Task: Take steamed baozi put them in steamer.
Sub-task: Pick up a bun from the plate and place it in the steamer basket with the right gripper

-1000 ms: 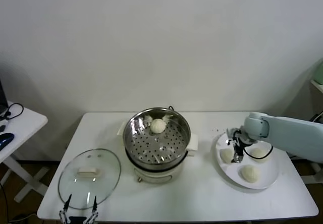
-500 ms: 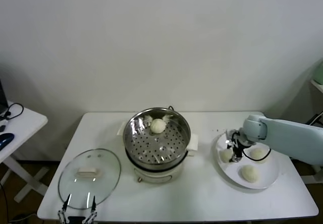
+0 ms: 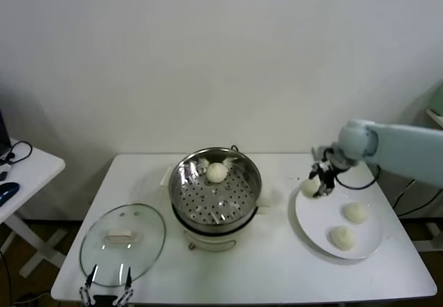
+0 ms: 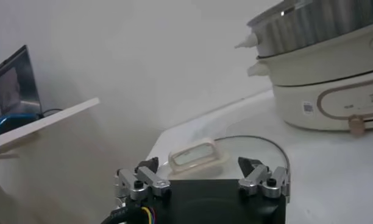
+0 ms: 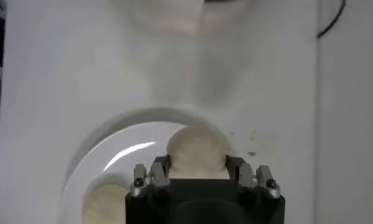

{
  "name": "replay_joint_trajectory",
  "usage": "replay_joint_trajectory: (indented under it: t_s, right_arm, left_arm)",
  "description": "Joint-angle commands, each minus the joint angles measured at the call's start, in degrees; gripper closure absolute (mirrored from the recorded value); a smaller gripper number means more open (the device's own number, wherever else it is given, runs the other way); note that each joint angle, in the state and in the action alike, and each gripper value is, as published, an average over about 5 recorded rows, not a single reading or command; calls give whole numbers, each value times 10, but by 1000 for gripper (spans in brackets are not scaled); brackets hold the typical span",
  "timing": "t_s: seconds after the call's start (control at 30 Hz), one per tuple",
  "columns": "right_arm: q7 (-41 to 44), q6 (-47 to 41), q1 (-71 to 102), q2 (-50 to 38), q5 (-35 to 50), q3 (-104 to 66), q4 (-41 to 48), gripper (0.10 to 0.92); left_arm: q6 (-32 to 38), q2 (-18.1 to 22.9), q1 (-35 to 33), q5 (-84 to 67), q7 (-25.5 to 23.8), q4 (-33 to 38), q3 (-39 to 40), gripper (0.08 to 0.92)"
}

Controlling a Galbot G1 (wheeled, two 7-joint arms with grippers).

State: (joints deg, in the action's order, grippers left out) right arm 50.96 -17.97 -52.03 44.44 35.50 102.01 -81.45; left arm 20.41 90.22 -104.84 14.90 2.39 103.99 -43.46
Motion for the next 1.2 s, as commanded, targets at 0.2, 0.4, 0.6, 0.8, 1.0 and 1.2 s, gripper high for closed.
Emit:
replay_joint_trajectory:
  t_s: [0.2, 0.4, 0.6, 0.8, 1.0, 1.2]
  right_arm:
    - [23, -69, -159, 137, 204, -130, -73, 408]
    - [-40, -117, -39, 235, 202, -184, -64, 406]
    - [-70, -127, 63, 321, 149, -173, -4, 406]
    - [-87, -129, 163, 378, 77, -165, 81, 406]
    - [-86, -123, 218, 413, 38, -168, 149, 406]
    - [-88, -120, 233, 429, 18, -165, 172, 406]
  left_arm:
    - [0, -2, 5, 2, -1, -2, 5, 177]
    - [4, -2, 4, 0, -1, 4, 6, 177]
    - [5, -3, 5, -5, -1, 8, 5, 177]
    - [3, -1, 8, -6, -2, 10, 9, 177]
    - [2, -1, 8, -7, -3, 10, 9, 177]
    - [2, -2, 10, -8, -3, 7, 6, 177]
